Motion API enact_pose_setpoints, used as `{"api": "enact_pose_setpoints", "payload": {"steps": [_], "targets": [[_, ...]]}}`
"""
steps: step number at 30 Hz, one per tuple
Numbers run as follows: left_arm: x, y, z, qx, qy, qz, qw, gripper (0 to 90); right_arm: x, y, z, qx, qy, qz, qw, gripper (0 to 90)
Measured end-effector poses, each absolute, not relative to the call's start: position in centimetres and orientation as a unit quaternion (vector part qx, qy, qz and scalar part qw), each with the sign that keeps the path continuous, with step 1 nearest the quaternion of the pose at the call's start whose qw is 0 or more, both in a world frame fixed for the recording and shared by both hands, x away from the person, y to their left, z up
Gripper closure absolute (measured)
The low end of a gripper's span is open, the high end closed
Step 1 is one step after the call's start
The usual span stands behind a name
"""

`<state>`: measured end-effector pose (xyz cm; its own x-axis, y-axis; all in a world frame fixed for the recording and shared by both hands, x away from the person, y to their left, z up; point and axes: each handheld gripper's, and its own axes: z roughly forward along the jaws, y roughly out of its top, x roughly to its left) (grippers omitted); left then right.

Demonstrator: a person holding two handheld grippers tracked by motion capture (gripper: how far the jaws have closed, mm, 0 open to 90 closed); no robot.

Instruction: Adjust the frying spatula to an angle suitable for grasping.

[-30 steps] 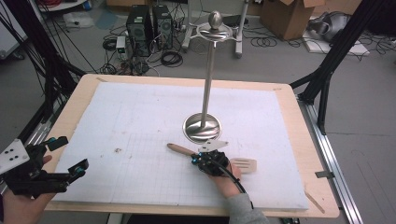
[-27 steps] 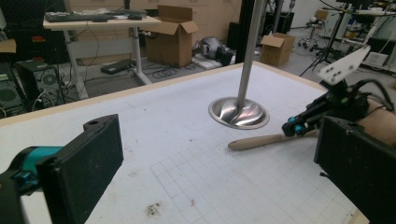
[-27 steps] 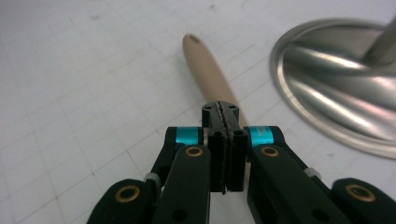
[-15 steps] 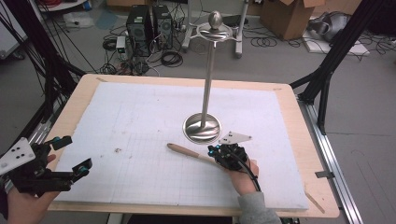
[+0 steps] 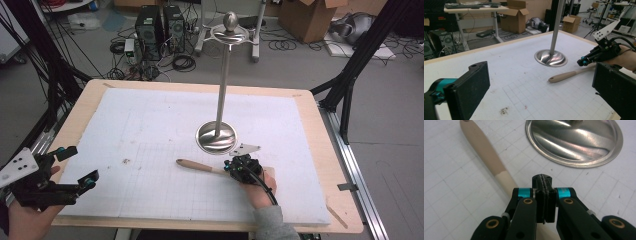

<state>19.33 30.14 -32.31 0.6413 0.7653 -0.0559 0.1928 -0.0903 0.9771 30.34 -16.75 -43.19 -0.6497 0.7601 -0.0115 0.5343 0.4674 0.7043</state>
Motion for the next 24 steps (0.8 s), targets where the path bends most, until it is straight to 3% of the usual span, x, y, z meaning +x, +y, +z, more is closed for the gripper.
{"api": "enact_pose_setpoints", "payload": {"steps": [24], "targets": [[19.9,29.7,-32.6,0.701,0.342,0.239,0.579,1.8,29.3,-17.8,-44.0,0.418,0.83,0.342,0.142,90.0]]}}
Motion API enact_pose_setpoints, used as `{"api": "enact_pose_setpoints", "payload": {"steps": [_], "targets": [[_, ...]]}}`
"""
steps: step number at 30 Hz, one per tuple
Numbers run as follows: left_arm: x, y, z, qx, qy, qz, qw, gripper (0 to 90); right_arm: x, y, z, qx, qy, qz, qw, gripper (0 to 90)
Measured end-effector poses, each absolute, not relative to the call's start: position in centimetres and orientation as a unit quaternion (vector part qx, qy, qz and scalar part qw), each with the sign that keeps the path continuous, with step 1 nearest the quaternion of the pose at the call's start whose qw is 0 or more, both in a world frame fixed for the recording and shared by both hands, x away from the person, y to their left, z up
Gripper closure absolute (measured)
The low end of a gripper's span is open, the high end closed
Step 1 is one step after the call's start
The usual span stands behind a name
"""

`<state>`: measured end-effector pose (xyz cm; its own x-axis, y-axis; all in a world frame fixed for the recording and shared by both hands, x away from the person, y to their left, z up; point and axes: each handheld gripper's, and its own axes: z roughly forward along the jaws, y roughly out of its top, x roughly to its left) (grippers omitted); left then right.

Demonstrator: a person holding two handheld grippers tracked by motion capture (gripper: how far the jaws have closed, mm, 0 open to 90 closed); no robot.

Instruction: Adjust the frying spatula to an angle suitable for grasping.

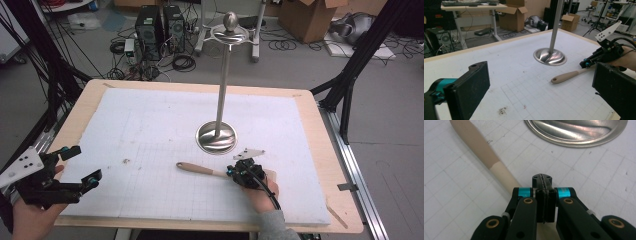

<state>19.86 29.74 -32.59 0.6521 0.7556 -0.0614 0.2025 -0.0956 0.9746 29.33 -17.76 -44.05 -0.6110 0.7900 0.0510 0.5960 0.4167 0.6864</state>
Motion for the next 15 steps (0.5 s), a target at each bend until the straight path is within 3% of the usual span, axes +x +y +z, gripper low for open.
{"api": "enact_pose_setpoints", "payload": {"steps": [15], "targets": [[20.7,29.0,-32.6,0.705,0.334,0.23,0.581,1.8,27.9,-19.1,-44.1,0.427,0.824,0.343,0.144,90.0]]}}
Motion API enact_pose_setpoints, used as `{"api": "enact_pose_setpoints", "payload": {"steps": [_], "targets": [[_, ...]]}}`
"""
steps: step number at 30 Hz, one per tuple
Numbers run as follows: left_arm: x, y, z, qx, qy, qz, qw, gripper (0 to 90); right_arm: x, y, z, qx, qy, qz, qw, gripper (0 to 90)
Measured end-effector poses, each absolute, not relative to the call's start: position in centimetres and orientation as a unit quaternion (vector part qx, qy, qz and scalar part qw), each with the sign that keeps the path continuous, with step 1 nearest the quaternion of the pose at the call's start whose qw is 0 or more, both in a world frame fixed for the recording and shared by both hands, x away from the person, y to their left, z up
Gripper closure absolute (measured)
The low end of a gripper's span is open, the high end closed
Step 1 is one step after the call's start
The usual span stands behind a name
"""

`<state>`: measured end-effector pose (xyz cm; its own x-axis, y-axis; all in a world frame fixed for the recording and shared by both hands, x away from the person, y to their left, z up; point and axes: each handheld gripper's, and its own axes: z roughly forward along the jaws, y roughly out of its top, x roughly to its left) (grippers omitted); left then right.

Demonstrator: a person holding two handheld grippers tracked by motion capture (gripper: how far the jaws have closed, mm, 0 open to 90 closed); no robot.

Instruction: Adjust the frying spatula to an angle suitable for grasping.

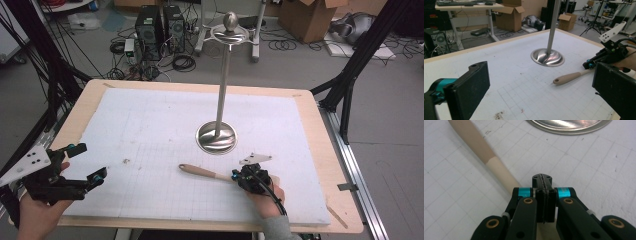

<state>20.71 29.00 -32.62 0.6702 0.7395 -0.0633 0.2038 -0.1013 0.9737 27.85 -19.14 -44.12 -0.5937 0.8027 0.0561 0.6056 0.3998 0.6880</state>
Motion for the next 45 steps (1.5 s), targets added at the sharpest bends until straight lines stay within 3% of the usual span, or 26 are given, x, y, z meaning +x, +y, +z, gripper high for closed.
{"api": "enact_pose_setpoints", "payload": {"steps": [27,45], "targets": [[21.6,27.9,-32.8,0.714,0.324,0.222,0.579,1.8,26.5,-20.3,-43.3,0.436,0.813,0.364,0.133,90.0],[20.2,29.5,-33.1,0.706,0.345,0.236,0.572,1.8,26.7,-13.8,-43.0,0.31,0.861,0.386,0.118,90.0]]}}
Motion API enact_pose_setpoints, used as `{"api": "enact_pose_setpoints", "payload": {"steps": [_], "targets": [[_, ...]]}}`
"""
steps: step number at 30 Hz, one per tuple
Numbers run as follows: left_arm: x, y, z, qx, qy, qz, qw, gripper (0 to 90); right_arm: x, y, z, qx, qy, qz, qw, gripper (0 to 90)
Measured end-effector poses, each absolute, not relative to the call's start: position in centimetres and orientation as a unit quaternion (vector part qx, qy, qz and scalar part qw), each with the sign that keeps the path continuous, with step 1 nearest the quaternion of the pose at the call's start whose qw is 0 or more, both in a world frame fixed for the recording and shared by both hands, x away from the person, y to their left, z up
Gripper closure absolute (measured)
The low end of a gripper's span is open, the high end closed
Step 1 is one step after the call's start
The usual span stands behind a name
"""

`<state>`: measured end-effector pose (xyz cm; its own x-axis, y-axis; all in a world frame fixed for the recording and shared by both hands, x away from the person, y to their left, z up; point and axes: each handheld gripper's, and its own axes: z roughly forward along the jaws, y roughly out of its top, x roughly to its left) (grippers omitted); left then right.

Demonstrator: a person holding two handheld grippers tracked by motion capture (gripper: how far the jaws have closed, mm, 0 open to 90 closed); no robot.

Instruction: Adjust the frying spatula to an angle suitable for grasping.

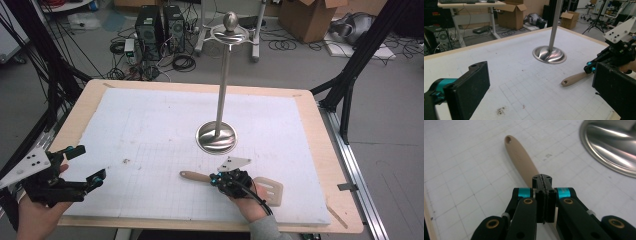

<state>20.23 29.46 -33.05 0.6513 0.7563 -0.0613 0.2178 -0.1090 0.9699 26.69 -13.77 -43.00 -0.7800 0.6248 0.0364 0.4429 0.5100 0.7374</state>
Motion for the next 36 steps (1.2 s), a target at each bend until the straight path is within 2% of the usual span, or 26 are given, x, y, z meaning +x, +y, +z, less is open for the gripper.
{"api": "enact_pose_setpoints", "payload": {"steps": [14,36], "targets": [[19.6,30.1,-33.2,0.703,0.353,0.241,0.569,1.8,27.0,-11.3,-44.1,0.267,0.884,0.37,0.1,90.0],[19.5,30.3,-33.4,0.702,0.357,0.241,0.567,1.8,27.9,-11.0,-44.5,0.272,0.879,0.374,0.113,90.0]]}}
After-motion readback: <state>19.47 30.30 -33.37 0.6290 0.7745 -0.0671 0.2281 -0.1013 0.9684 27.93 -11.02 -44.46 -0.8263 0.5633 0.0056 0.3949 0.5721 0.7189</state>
